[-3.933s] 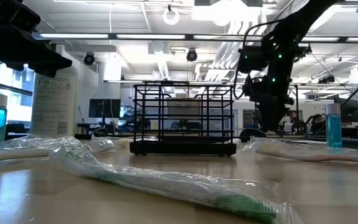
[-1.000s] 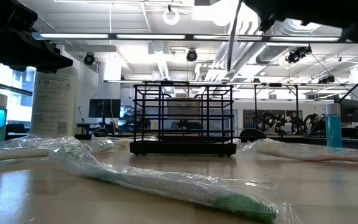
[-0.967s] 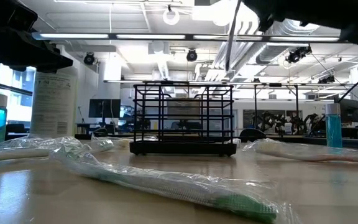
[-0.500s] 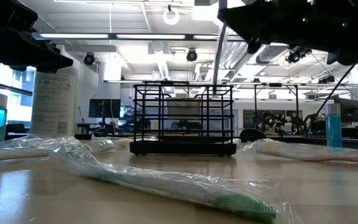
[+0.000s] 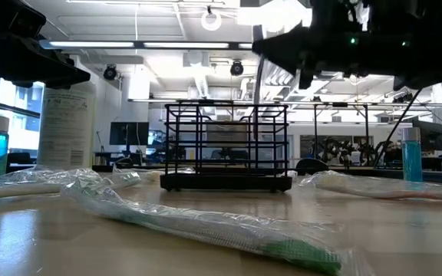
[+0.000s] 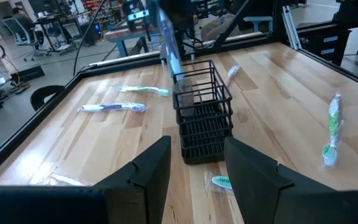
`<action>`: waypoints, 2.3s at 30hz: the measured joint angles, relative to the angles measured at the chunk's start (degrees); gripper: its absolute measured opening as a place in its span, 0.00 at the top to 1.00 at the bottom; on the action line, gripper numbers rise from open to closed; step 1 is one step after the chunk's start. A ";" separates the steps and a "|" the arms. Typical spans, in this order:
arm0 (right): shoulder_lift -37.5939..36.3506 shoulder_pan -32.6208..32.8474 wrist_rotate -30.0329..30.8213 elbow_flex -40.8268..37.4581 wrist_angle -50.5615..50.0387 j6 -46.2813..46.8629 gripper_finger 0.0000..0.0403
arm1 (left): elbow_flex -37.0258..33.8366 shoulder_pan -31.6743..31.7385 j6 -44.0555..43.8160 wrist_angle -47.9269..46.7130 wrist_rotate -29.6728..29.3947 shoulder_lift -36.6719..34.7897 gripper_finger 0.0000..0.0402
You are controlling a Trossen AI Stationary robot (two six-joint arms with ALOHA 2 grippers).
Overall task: Pick & Place toothbrushing station
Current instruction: Put the right purple toothbrush into the black mesh, then put the top blue toothbrush into the black mesh
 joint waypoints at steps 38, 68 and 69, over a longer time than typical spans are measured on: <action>8.57 1.35 2.62 0.00 -2.23 8.17 0.78 | 0.00 0.00 -0.16 0.04 0.02 0.02 0.62; 0.40 10.91 24.54 0.04 -1.06 -19.41 0.45 | 2.74 0.00 -2.55 -0.01 -1.14 0.07 0.62; -0.72 11.82 26.24 0.04 -1.16 -21.04 0.45 | 3.81 0.00 -2.56 -0.44 -2.03 0.04 0.62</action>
